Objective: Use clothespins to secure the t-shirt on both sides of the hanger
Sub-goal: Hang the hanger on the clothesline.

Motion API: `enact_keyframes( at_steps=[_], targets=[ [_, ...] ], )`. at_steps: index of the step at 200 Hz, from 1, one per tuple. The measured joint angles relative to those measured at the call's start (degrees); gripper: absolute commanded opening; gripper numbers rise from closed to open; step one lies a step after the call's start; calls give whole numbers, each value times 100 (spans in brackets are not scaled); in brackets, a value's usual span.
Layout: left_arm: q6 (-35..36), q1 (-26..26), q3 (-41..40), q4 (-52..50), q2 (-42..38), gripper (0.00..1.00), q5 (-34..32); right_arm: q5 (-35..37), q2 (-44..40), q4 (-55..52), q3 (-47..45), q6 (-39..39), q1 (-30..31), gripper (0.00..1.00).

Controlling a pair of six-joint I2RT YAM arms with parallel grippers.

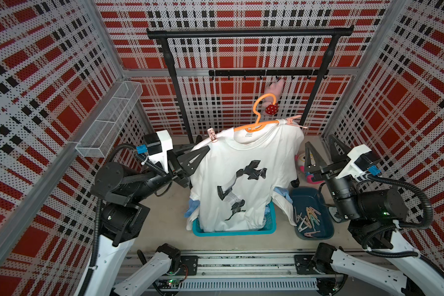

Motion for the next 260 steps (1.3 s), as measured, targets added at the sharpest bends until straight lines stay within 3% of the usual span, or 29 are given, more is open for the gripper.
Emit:
enact_keyframes(
  at_steps=[62,101,130,167,239,260],
  targets=[
    [-122,0,621,173,278,0,-356,-546,-146,-35,-483,70,-2,88],
    [-205,-2,914,380,555,0,-656,-817,-96,-83,-960,459,-2,93],
    [-223,0,1370,409,925,0,-748,-1399,181,-197,-1248,861,0,100],
    [-240,0,1749,402,1182,0,-798,-2151,776,-393,-1386,1259,0,100],
    [-306,0,1843,389,1191,0,-1056,-2601,1952,-140,-1397,1574,297,100],
    [-354,0,1775,387,1189,0,-1058,-2588,2319,144,-1397,1720,363,88]
  ],
)
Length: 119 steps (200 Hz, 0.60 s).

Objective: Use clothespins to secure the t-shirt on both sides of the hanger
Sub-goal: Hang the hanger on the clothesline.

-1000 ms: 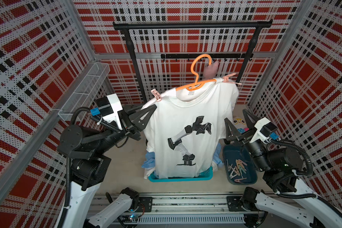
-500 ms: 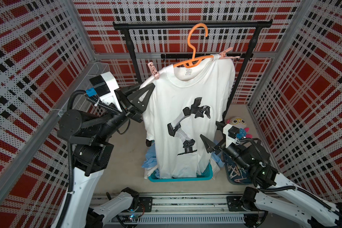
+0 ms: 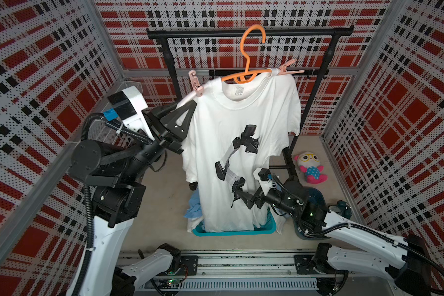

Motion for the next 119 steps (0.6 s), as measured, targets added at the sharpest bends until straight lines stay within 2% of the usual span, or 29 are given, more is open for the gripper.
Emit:
enact_keyframes(
  at_steps=[20,28,38,57,119],
  targets=[
    [-26,0,-83,7,-20,0,-31,103,256,382,4,85,81,61],
    [-35,0,-136,11,-42,0,-55,170,341,522,9,136,101,48],
    [-37,0,-199,11,-81,0,-92,264,417,667,22,142,122,25],
    [-35,2,-267,7,-140,0,-170,407,479,866,74,225,129,0],
    [-26,2,-625,245,-487,0,-581,407,280,903,964,348,151,0]
  ],
)
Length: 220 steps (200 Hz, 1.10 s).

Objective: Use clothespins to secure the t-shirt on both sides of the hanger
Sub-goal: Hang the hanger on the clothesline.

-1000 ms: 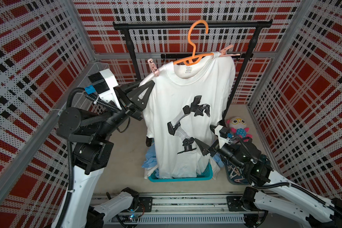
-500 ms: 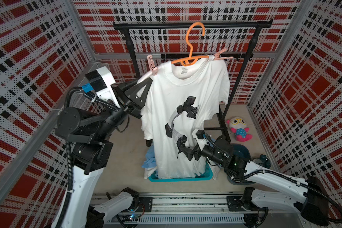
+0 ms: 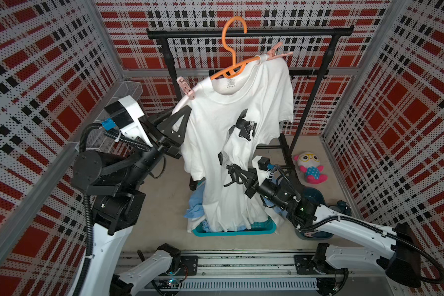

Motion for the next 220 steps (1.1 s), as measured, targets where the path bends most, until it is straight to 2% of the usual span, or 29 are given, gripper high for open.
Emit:
enact_keyframes(
  at_steps=[37,78,143,184,220],
  targets=[
    [9,0,-11,15,9,0,-186,284,-98,-140,826,-170,4,0],
    [4,0,-11,-37,160,0,-15,1434,339,-133,1921,-1058,-48,0],
    [-131,0,-85,-356,503,0,481,1947,1499,79,2221,-1196,-1034,0],
    [-269,-33,-81,-415,905,0,-7,1950,2433,341,2841,-1215,-1261,0],
    [-105,-238,284,-693,1397,0,-872,1980,3342,573,3818,-1318,-1399,0]
  ],
)
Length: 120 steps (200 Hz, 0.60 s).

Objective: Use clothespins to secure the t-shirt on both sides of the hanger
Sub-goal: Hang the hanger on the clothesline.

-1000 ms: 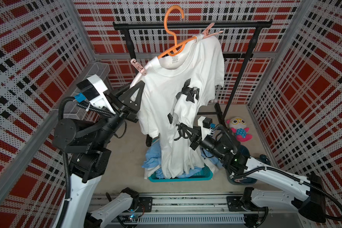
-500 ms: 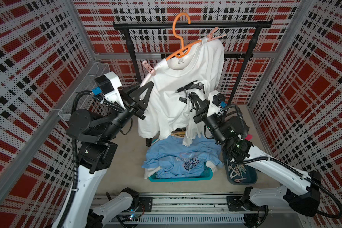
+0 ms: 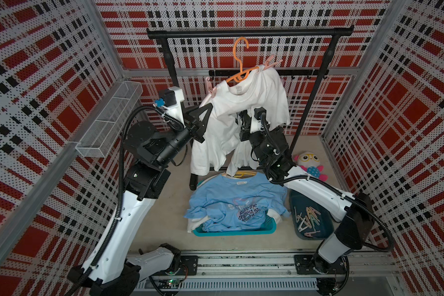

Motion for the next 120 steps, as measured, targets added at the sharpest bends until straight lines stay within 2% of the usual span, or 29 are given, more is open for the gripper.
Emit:
enact_keyframes(
  at_steps=[61,120],
  targets=[
    [225,-90,199,-68,240,0,-1488,-251,1215,210,1117,190,-98,0],
    [251,81,234,59,260,0,-2065,-758,1996,295,1812,699,-98,0]
  ],
)
